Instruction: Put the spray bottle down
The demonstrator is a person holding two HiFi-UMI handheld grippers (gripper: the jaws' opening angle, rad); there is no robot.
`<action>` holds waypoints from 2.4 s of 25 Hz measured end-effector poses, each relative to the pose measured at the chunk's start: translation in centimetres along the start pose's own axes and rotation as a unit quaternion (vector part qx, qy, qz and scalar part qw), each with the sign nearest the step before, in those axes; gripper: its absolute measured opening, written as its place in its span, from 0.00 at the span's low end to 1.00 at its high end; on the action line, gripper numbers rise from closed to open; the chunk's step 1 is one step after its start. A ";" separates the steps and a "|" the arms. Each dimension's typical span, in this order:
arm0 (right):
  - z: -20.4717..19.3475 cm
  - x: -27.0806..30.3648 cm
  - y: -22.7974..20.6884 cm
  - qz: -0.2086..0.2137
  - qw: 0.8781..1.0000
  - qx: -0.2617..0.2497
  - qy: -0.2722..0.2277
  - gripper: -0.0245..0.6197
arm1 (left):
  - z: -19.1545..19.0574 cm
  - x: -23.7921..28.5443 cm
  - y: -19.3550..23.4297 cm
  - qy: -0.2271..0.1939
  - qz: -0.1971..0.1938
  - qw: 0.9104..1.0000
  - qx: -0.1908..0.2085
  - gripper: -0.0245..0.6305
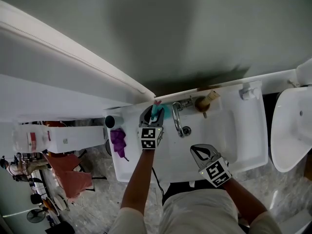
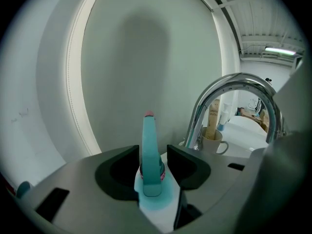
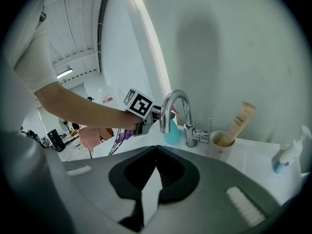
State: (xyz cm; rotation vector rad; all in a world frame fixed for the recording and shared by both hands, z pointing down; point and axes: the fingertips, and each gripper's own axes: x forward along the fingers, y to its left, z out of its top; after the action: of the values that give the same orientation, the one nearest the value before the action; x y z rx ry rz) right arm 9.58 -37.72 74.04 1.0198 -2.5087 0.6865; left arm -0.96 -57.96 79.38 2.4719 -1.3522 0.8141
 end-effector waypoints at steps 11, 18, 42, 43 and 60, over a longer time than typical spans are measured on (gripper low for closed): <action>0.0 -0.7 0.4 -0.005 1.000 -0.003 -0.004 0.05 | 0.2 -0.7 0.2 0.002 0.000 1.000 0.000 0.42; 1.4 -0.8 1.5 -0.008 1.000 -0.015 -0.017 0.05 | 1.6 -3.0 0.5 -0.013 -0.003 1.000 0.008 0.43; 5.7 -4.6 13.6 -0.131 0.988 -0.035 -0.073 0.05 | 1.7 -23.6 3.5 -0.081 -0.021 0.996 -0.008 0.25; 5.7 -4.8 14.3 -0.135 0.987 -0.036 -0.076 0.05 | 1.5 -24.5 3.7 -0.084 -0.021 0.996 -0.009 0.23; 6.0 -10.9 21.4 -0.197 0.972 -0.050 -0.119 0.05 | 1.0 -36.7 0.9 -0.126 -0.049 0.991 -0.007 0.11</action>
State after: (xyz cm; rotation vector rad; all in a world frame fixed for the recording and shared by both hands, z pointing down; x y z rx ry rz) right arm 0.76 -21.66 57.34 1.5807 -2.3884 0.3319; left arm -17.00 -32.80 58.01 2.6777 -1.2913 0.4832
